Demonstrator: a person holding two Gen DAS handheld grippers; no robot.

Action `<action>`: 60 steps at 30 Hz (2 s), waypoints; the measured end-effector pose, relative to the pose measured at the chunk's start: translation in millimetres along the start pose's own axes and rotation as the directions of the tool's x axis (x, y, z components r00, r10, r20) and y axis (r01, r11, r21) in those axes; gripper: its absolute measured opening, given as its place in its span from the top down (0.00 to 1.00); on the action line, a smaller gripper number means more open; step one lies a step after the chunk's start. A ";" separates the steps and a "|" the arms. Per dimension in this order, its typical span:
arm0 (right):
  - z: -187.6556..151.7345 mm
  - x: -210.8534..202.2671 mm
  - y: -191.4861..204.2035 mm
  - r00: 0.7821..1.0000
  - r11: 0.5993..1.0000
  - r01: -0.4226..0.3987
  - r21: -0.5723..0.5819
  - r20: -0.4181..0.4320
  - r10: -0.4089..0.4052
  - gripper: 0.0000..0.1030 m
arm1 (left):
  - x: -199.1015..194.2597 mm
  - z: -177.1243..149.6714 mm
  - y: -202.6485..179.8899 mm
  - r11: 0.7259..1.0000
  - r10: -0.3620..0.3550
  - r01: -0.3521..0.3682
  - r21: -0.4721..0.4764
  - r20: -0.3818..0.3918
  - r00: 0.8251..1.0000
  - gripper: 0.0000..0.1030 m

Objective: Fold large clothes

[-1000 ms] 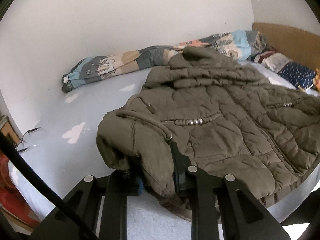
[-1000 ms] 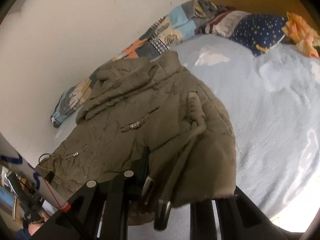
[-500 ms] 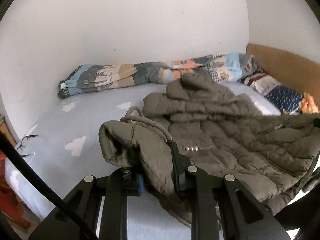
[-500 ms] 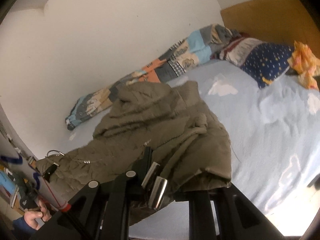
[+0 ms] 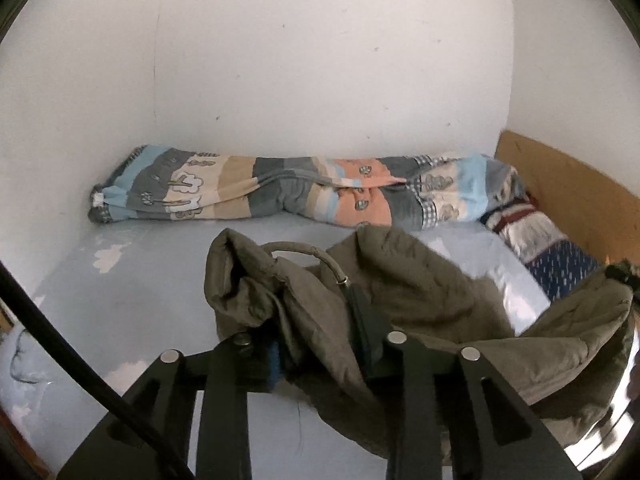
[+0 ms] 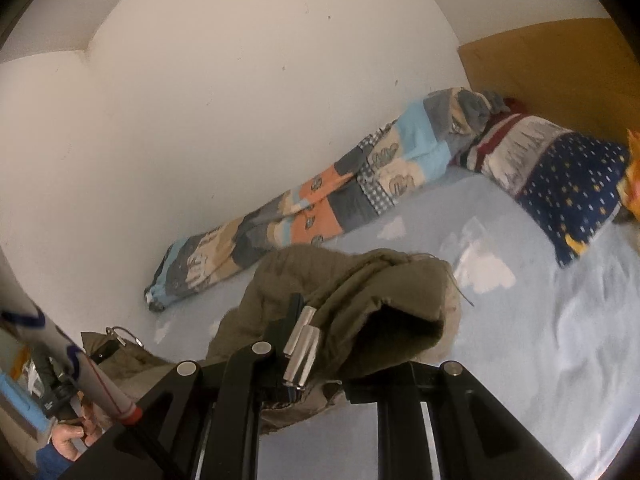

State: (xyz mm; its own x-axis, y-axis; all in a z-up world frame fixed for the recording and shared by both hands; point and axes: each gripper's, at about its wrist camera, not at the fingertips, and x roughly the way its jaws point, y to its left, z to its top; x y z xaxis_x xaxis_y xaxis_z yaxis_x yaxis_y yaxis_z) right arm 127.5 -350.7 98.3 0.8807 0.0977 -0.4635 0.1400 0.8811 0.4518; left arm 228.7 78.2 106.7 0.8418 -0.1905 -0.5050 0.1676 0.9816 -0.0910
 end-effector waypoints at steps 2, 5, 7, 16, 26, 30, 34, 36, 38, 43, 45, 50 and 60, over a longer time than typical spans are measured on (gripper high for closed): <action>19.1 22.3 -2.9 1.000 1.000 0.006 0.011 -0.002 -0.006 0.84 | 20.4 16.9 2.2 1.000 -0.005 0.005 -0.020 -0.014 1.000 0.62; 45.1 63.3 -7.0 1.000 1.000 0.030 0.009 -0.010 -0.029 0.84 | 57.9 44.1 11.2 0.997 -0.018 0.014 -0.075 -0.053 0.998 0.55; 61.8 97.7 -12.8 0.998 0.999 0.052 0.014 -0.028 -0.052 0.84 | 79.0 60.9 20.9 0.991 -0.041 0.032 -0.126 -0.074 0.996 0.52; 97.8 228.3 -66.8 0.976 0.979 0.203 0.018 -0.089 -0.200 0.84 | 120.1 99.6 47.0 0.989 0.051 -0.049 -0.140 0.011 0.999 0.34; 61.1 329.0 -127.3 0.928 0.949 0.312 0.045 -0.226 -0.295 0.84 | 211.6 26.8 -36.7 0.993 -0.040 0.058 0.103 -0.172 0.984 0.34; 57.2 340.4 -144.0 0.929 0.948 0.289 0.132 -0.280 -0.244 0.77 | 274.0 -9.7 -72.3 0.986 -0.017 0.061 0.158 -0.264 0.964 0.34; 65.3 321.1 -155.5 0.951 0.951 0.194 0.240 -0.284 -0.122 0.57 | 318.4 -26.9 -67.4 0.990 0.048 -0.001 0.143 -0.327 0.944 0.34; 73.3 299.5 -149.9 0.968 0.963 0.142 0.230 -0.238 -0.085 0.35 | 329.5 -30.3 -59.0 0.994 0.047 -0.011 0.106 -0.346 0.937 0.34; 76.5 280.2 -138.5 0.975 0.977 0.128 0.172 -0.202 -0.092 0.26 | 334.5 -31.3 -52.0 0.996 0.047 -0.018 0.084 -0.351 0.935 0.34; 51.7 263.7 -100.1 0.963 0.989 0.129 -0.068 -0.229 -0.142 0.26 | 337.9 -36.4 -55.6 0.992 0.087 -0.051 0.111 -0.346 0.934 0.32; 38.4 274.0 -88.5 0.948 0.971 0.163 -0.173 -0.245 -0.203 0.26 | 342.1 -37.4 -58.6 0.989 0.110 -0.069 0.127 -0.348 0.931 0.29; 4.7 322.5 -102.4 0.895 0.929 0.246 -0.278 -0.304 -0.328 0.25 | 357.1 -44.2 -53.2 0.990 0.109 -0.068 0.126 -0.358 0.928 0.25; -13.2 377.1 -128.0 0.833 0.922 0.290 -0.257 -0.407 -0.376 0.20 | 384.8 -48.1 -57.8 0.978 0.183 -0.130 0.161 -0.384 0.905 0.19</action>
State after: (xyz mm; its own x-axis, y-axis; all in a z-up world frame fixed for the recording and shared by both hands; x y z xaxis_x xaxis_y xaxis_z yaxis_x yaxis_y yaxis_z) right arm 435.8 -420.6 -144.4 0.4965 -0.0612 -0.8659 0.2683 0.9595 0.0861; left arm 518.2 -51.5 -123.7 0.5952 0.0108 -0.8035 0.1371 0.9839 0.1148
